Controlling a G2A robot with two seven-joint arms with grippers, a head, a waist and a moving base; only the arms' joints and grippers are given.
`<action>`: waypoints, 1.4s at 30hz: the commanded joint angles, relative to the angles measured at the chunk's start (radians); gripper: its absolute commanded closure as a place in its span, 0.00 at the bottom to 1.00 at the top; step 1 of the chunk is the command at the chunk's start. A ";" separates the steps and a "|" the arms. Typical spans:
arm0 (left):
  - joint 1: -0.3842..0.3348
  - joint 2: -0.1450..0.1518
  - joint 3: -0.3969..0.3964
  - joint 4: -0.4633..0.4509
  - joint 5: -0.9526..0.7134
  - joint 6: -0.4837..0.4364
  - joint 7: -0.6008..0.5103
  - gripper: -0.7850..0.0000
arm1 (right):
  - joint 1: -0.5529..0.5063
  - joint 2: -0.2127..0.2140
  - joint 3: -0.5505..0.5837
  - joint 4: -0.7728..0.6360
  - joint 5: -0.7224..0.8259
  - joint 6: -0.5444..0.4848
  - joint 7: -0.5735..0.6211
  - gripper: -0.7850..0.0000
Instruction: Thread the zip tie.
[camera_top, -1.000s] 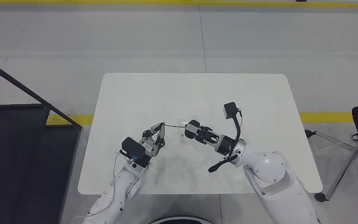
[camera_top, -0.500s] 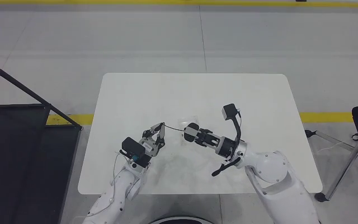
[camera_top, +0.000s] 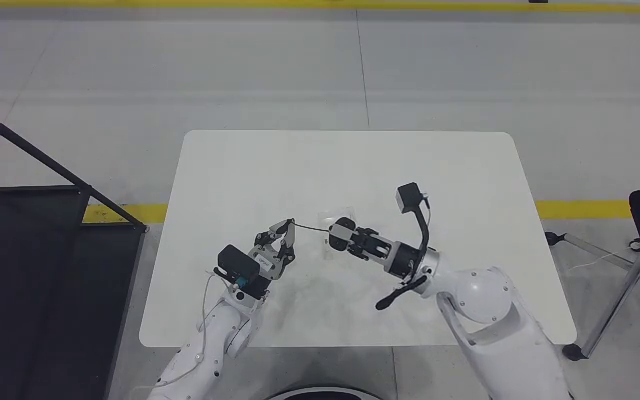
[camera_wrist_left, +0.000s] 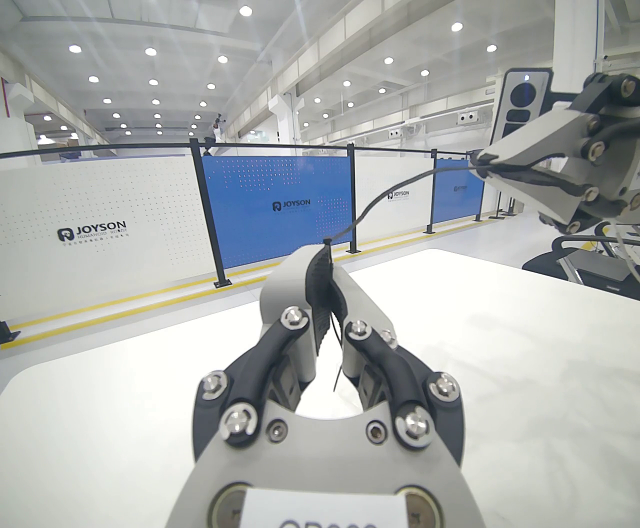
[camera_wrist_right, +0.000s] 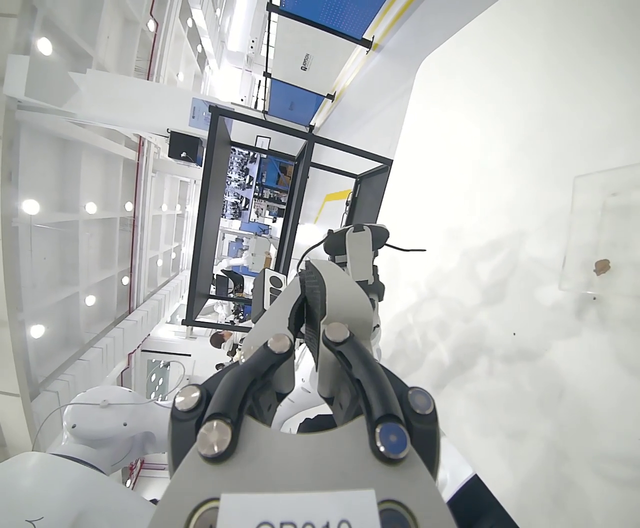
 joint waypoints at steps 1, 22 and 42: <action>0.000 0.000 0.000 0.000 0.000 0.000 0.000 1.00 | 0.002 0.000 -0.002 0.001 -0.004 0.011 -0.002 1.00; 0.000 0.000 0.000 0.000 0.000 0.000 0.000 1.00 | 0.029 -0.001 -0.018 -0.004 -0.056 0.145 -0.012 1.00; 0.000 0.000 0.000 0.000 0.000 0.000 0.000 1.00 | 0.058 -0.001 -0.051 0.002 -0.135 0.231 0.013 1.00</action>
